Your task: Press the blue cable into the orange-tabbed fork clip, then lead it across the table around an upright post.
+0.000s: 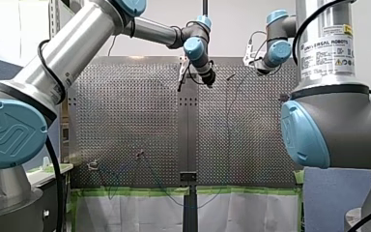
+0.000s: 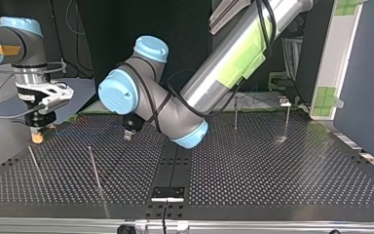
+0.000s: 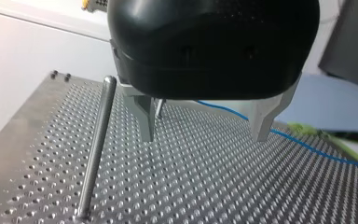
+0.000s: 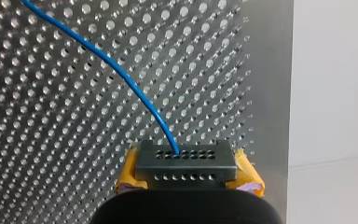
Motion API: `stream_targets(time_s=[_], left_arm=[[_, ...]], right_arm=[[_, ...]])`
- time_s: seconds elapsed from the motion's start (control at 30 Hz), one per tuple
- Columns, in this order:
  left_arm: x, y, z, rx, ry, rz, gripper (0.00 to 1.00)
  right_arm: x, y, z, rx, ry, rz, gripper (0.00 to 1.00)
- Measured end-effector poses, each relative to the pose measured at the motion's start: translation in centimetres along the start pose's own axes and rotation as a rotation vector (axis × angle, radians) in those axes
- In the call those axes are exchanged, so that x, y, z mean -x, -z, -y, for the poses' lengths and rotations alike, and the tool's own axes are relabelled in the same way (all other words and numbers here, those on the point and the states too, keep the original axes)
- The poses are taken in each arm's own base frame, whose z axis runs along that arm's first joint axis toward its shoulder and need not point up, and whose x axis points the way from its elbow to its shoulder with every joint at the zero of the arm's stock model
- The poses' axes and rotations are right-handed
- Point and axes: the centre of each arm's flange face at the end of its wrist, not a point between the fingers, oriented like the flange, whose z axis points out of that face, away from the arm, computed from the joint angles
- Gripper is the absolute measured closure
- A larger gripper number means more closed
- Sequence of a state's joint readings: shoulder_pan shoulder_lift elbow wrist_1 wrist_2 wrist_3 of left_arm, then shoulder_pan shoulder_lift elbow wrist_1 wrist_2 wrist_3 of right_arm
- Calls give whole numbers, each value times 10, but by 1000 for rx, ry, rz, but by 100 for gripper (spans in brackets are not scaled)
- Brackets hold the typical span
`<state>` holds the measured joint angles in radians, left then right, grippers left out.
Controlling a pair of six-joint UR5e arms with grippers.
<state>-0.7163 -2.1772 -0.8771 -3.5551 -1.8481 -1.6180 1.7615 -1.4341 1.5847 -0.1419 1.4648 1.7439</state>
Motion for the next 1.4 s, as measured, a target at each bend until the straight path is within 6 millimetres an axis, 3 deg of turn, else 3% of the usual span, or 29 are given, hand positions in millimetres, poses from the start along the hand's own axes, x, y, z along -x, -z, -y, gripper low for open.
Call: stream_targets(time_s=[1.4], left_arm=[[19,-8,37,-429,420,46,0]], right_arm=[[-17,9,26,-179,-31,-9,100]])
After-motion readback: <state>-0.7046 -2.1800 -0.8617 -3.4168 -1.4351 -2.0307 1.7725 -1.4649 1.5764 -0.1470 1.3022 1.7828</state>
